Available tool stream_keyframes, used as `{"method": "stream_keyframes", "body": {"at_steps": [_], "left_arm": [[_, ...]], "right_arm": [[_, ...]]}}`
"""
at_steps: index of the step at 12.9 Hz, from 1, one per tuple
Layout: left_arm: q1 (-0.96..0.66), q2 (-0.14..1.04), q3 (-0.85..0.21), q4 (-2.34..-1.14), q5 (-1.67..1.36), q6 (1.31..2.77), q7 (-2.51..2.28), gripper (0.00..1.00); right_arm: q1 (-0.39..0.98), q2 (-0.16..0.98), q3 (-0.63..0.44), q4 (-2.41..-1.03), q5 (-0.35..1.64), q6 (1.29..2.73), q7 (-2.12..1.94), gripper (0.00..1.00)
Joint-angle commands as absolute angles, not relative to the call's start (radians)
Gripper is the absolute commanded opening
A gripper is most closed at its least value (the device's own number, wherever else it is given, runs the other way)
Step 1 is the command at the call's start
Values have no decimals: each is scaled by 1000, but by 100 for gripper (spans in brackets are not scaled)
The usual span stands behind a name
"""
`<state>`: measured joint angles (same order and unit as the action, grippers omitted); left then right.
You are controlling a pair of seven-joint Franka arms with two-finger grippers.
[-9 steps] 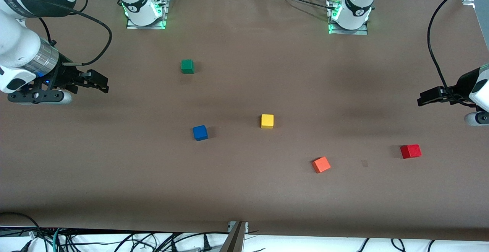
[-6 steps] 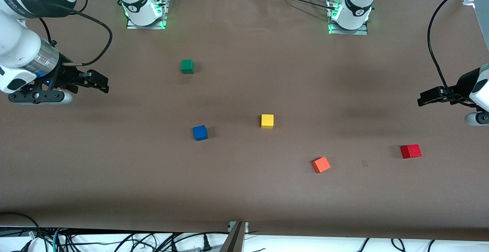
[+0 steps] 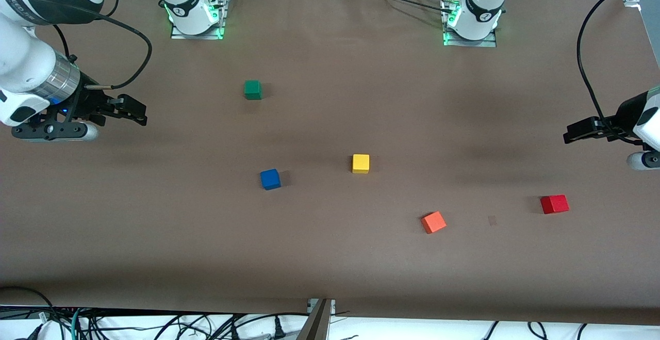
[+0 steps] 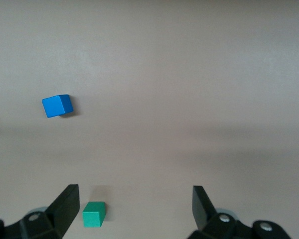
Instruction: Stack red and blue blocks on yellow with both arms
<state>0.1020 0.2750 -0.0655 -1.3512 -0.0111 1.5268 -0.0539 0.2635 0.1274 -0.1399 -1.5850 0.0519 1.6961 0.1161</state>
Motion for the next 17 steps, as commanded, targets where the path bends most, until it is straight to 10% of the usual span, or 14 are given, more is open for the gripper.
{"method": "stream_keyframes", "body": {"at_steps": [1,10,17], "left_arm": [[100,299,-60,-1315,-20,1514,-54,100],[179,484,-48,-1333,26,1739,-40,100],[264,676,-48,-1383,26,1995,7,100]], "right_arm": [[261,124,-137,-1572,48,1697,130,100],[323,330,-115,-1572,75,1767,60,100],[492,581,-98,-1572,213,2155,225,100]]}}
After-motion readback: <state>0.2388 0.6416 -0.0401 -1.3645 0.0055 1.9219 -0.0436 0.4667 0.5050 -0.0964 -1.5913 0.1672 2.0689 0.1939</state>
